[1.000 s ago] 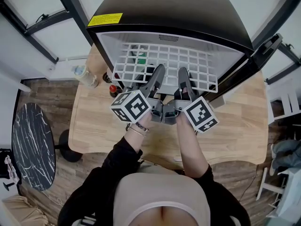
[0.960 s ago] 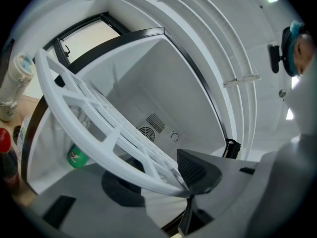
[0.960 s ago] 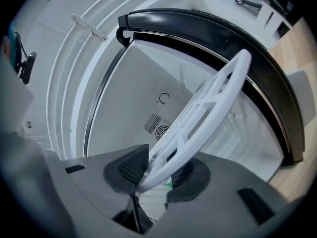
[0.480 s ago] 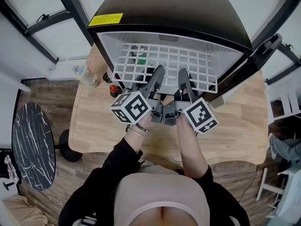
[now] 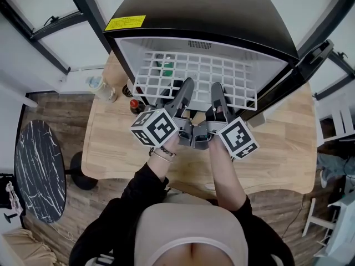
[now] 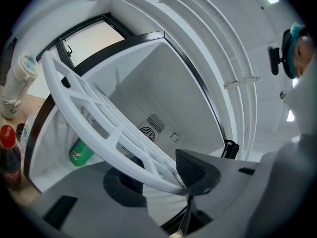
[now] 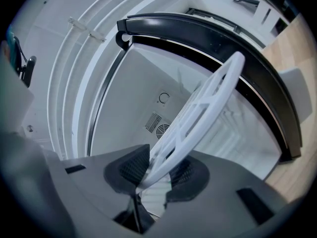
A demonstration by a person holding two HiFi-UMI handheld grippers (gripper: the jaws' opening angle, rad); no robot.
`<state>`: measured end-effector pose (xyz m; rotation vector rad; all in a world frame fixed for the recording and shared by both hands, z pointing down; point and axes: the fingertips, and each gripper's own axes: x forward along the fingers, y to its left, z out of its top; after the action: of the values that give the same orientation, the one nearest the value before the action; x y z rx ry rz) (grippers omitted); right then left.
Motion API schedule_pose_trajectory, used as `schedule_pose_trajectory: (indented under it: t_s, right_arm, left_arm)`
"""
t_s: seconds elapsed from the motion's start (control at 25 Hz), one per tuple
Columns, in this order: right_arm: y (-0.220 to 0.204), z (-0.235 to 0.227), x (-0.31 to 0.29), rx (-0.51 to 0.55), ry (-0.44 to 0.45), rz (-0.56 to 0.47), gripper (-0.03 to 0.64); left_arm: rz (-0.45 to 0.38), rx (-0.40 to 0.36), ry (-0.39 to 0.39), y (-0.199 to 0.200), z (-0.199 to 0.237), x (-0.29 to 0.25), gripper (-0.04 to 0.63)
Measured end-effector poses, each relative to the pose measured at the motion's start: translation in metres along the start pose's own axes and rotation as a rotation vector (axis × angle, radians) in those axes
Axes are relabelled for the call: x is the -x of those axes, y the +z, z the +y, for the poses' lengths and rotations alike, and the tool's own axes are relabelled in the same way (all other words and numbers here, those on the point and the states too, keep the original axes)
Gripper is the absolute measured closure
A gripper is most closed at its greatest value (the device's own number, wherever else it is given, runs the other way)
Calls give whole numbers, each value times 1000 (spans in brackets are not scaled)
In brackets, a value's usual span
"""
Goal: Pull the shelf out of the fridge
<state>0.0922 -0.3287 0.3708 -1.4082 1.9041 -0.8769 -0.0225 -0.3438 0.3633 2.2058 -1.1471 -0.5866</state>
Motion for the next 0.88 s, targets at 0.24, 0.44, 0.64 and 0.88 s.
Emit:
schedule_pose_trajectory:
  t_s: [0.24,0.44,0.64,0.88]
  right_arm:
    - [-1,1,2,-1,5,1,497]
    - [-2,1,7,0,7,5,497]
    - [-3,2,10,-3,8,7,497]
    - [-4,3,12,-3,12,10,499]
  left_arm:
    - [1,-2,3,-1,0,2,413]
    - [1,3,2,-2,-1,6,416]
    - [3,2,4,-3,-3,10,420]
    - [6,1,5,-4,-4,12,422]
